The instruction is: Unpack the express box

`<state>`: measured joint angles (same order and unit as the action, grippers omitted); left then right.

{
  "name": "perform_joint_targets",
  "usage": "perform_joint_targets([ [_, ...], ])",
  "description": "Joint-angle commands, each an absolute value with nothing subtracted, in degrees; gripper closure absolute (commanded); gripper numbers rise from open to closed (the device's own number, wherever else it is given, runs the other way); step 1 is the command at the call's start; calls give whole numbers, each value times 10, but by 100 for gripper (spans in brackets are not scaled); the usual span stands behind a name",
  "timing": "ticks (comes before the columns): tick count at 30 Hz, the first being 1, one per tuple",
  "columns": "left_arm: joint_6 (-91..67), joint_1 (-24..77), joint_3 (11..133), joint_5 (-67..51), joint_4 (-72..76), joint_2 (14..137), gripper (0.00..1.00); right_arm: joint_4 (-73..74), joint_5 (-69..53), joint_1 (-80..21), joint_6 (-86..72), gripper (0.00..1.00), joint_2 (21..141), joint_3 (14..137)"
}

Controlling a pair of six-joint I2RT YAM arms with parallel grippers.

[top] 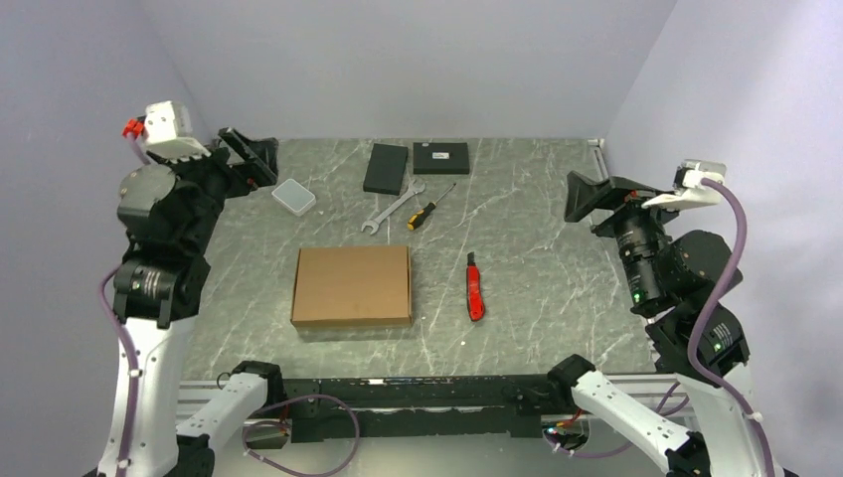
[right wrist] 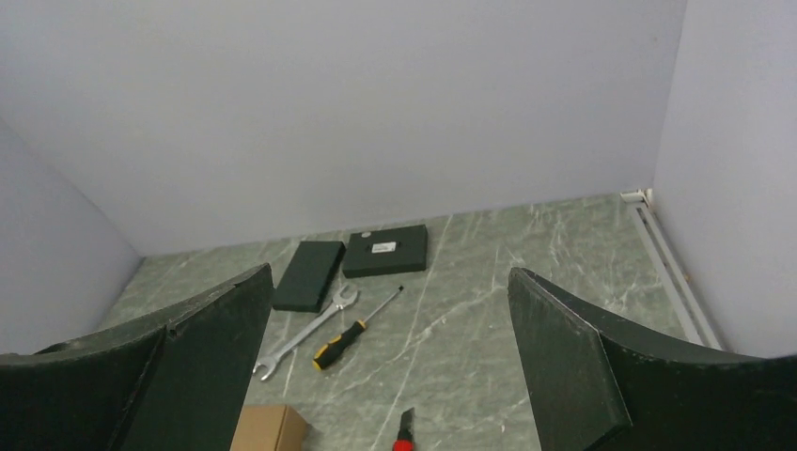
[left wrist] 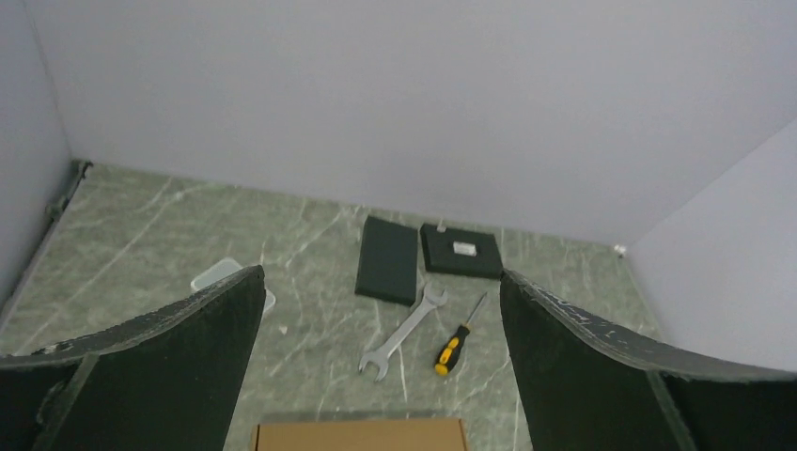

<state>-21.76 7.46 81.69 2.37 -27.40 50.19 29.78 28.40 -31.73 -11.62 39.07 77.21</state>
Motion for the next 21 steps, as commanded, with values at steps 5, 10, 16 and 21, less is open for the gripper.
perform_joint_targets([
  [5,-211,72,831,-6,-352,573,1,308,270,-320,-127,0,438,758],
  [10,-217,70,812,-12,-391,612,1,283,230,-320,-137,0,462,697],
  [16,-243,-6,771,-90,-408,662,1,246,163,-319,-168,0,509,632],
  [21,-272,-89,738,-125,-427,699,2,204,109,-315,-195,0,546,576],
])
